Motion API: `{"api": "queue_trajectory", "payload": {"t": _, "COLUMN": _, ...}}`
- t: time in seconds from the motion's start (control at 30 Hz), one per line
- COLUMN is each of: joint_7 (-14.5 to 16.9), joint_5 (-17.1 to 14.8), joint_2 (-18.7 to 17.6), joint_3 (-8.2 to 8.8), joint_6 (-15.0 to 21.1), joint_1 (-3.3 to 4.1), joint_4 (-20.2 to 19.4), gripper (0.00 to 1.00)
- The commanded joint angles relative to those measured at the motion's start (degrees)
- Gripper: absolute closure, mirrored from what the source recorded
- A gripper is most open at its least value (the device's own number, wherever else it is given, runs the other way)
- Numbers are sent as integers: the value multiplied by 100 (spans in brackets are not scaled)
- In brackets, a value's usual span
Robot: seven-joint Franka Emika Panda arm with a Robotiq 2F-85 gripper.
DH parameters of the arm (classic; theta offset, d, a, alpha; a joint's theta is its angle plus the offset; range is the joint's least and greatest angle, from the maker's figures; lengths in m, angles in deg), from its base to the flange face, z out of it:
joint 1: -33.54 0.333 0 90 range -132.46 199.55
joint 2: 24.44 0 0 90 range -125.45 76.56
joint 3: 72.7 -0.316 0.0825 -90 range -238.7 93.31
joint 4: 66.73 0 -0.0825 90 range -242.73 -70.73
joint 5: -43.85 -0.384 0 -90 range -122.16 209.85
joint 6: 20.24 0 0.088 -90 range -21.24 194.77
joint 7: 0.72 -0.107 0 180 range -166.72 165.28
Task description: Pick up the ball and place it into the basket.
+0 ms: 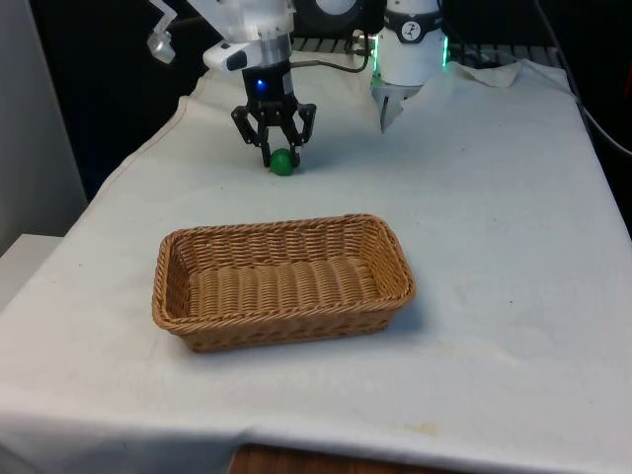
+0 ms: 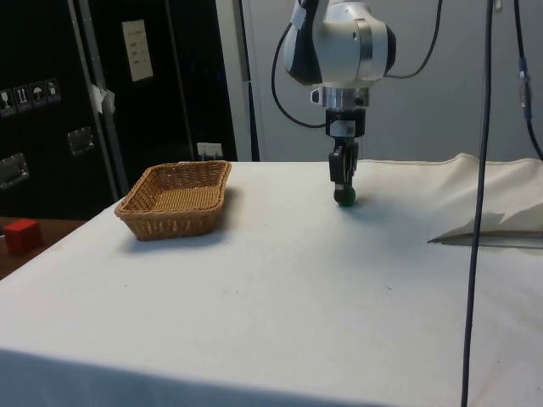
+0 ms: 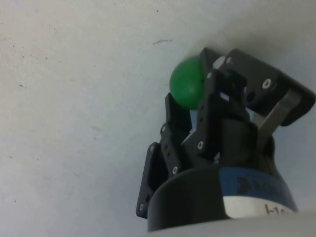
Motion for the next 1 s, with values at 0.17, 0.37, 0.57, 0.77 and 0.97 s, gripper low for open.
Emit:
{"api": "queue_trajectory", "payload": {"t": 0.17, "joint_7": -80, "joint_5": 97, "joint_2": 86, "joint_3": 86, "joint_6": -6, "joint_1": 86, "joint_4": -17, "gripper": 99}}
{"api": "queue_trajectory", "payload": {"t": 0.37, "joint_7": -218, "joint_5": 275, "joint_2": 292, "joint_3": 189, "joint_6": 23, "joint_1": 195, "joint_4": -74, "gripper": 99}}
{"api": "queue_trajectory", "payload": {"t": 0.57, "joint_7": -378, "joint_5": 487, "joint_2": 510, "joint_3": 229, "joint_6": 57, "joint_1": 246, "joint_4": -120, "gripper": 99}}
{"api": "queue_trajectory", "payload": {"t": 0.77, "joint_7": -539, "joint_5": 705, "joint_2": 676, "joint_3": 241, "joint_6": 92, "joint_1": 258, "joint_4": -138, "gripper": 99}}
{"api": "queue_trajectory", "payload": {"t": 0.97, "joint_7": -733, "joint_5": 928, "joint_2": 854, "joint_3": 258, "joint_6": 97, "joint_1": 292, "joint_4": -138, "gripper": 99}}
